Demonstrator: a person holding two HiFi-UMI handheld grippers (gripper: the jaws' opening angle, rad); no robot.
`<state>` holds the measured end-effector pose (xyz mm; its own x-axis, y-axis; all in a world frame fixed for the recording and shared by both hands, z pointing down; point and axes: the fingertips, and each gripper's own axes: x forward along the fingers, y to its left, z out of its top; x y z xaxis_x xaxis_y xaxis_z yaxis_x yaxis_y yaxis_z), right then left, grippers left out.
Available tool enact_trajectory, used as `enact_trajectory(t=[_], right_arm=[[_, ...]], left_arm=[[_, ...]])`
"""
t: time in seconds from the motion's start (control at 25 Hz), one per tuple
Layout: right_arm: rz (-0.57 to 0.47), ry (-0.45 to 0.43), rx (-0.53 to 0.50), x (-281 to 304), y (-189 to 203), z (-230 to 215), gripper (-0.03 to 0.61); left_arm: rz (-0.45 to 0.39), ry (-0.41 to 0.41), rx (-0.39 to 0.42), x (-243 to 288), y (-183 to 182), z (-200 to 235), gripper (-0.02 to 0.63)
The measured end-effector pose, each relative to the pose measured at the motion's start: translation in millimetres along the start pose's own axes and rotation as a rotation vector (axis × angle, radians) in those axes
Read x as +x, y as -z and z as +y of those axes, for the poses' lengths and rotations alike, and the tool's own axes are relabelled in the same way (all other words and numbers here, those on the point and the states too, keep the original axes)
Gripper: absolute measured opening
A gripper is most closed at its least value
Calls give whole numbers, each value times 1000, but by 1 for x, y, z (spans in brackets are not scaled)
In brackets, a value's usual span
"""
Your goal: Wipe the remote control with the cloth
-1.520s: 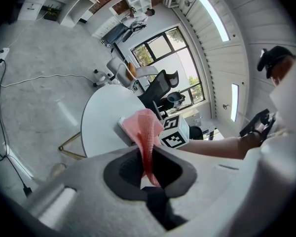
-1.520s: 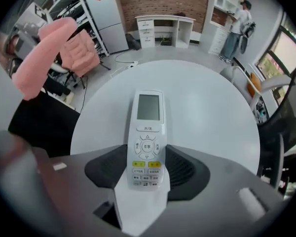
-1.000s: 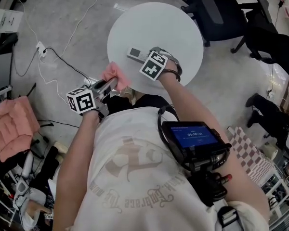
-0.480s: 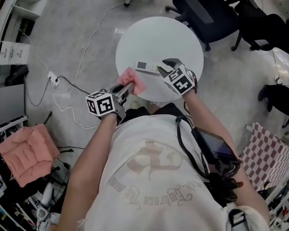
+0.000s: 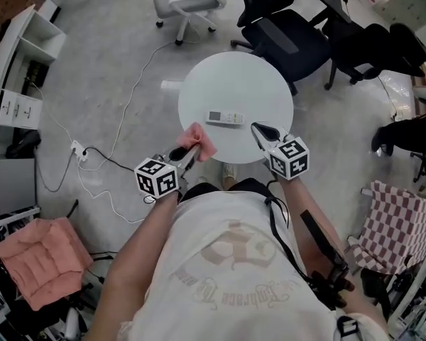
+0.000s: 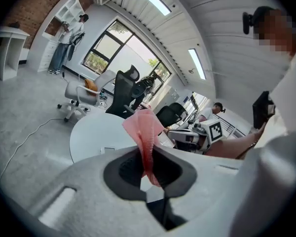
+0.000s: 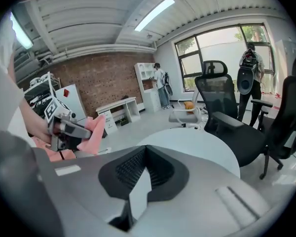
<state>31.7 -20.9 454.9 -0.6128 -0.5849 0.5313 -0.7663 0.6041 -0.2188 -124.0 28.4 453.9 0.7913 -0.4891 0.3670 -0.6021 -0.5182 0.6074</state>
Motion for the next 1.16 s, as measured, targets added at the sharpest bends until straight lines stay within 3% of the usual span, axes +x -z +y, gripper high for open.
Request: enact_trajectory(t=[0.28,0.68,1.0,1.16], right_arm=[[-100,40,28,-48,5,48,8],[-182,104,141,-79,27,77,8],[-157,113,67,-77,34,101,8],[-176,106,82,-78,31,108,8]], left_arm=[[7,83,70,-21,9,-16,18],[76,192,123,-31,35,-40,18],[92,217,145,-40,45,-44,19],[85,215,148,-47,45,-46,19]])
